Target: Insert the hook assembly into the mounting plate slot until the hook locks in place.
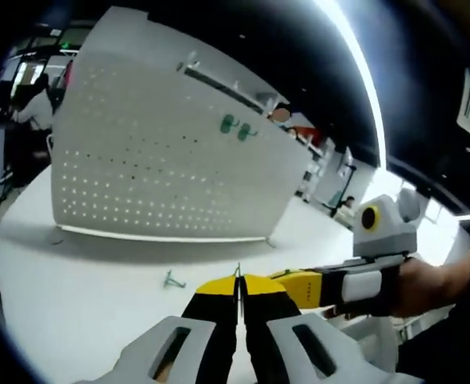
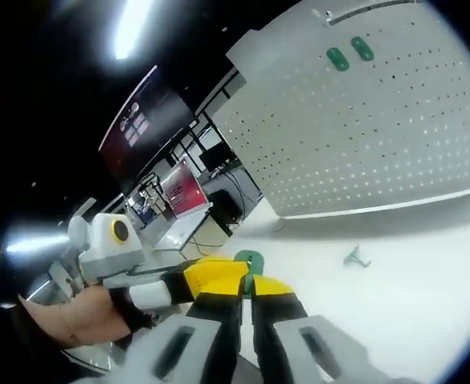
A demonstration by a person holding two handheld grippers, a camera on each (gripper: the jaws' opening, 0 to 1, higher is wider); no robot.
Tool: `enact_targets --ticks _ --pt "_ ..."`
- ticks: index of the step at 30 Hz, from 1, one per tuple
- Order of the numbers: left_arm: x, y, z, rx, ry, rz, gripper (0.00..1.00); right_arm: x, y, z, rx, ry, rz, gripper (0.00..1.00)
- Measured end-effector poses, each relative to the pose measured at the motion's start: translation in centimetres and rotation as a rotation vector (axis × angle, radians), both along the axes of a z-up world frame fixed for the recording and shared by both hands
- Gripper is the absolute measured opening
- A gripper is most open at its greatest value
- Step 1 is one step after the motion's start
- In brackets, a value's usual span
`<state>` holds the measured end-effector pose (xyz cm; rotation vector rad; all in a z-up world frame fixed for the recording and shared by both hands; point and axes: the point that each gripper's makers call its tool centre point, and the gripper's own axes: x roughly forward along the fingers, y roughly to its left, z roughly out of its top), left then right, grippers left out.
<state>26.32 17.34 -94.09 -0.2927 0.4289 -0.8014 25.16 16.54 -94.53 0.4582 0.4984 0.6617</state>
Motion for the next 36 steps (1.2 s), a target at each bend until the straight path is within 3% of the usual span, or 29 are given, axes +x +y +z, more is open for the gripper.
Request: enact_targets --ticks 2,6,12,16,19,23,28,31,36 --pt "0.0 0.0 0.1 0.0 -0.008 -0.009 0.01 0.0 0.0 0.1 -0.004 -0.008 -0.002 0.0" --pt "0.1 0.1 0.1 -0.045 0.036 -0.023 0.03 0.1 -0.1 0.2 -0.025 -0.026 0.005 0.0" --pt "0.1 0.7 0.0 -0.031 0.023 -0.031 0.09 0.6 -0.6 0.4 -0.057 -0.058 -0.005 0.0" --pt "-0.2 0.9 -0.2 -0.037 0.029 -0.044 0.28 0.9 -1.0 0.5 -0.081 -0.086 -0.005 0.0" --pt "-0.5 0.8 0.2 -0.053 0.002 -0.051 0.4 1.0 -1.1 0.7 -0.087 -0.098 -0.003 0.0" --pt "-0.6 0.8 0.4 -0.074 0.003 -0.046 0.64 1.2 -1.2 1.1 -0.103 -0.13 -0.001 0.0" --pt "-1.2 0.4 1.0 -0.091 -0.019 -0.076 0.78 1.3 -1.0 1.4 -0.107 -0.16 0.012 0.0" --pt "-1.4 0.2 1.4 -0.102 -0.034 -0.085 0.94 1.4 -1.1 1.6 -0.111 -0.176 0.012 0.0" --pt "-2.0 0.0 2.0 -0.128 -0.048 -0.089 1.0 1.8 -1.4 2.0 -0.128 -0.21 0.004 0.0"
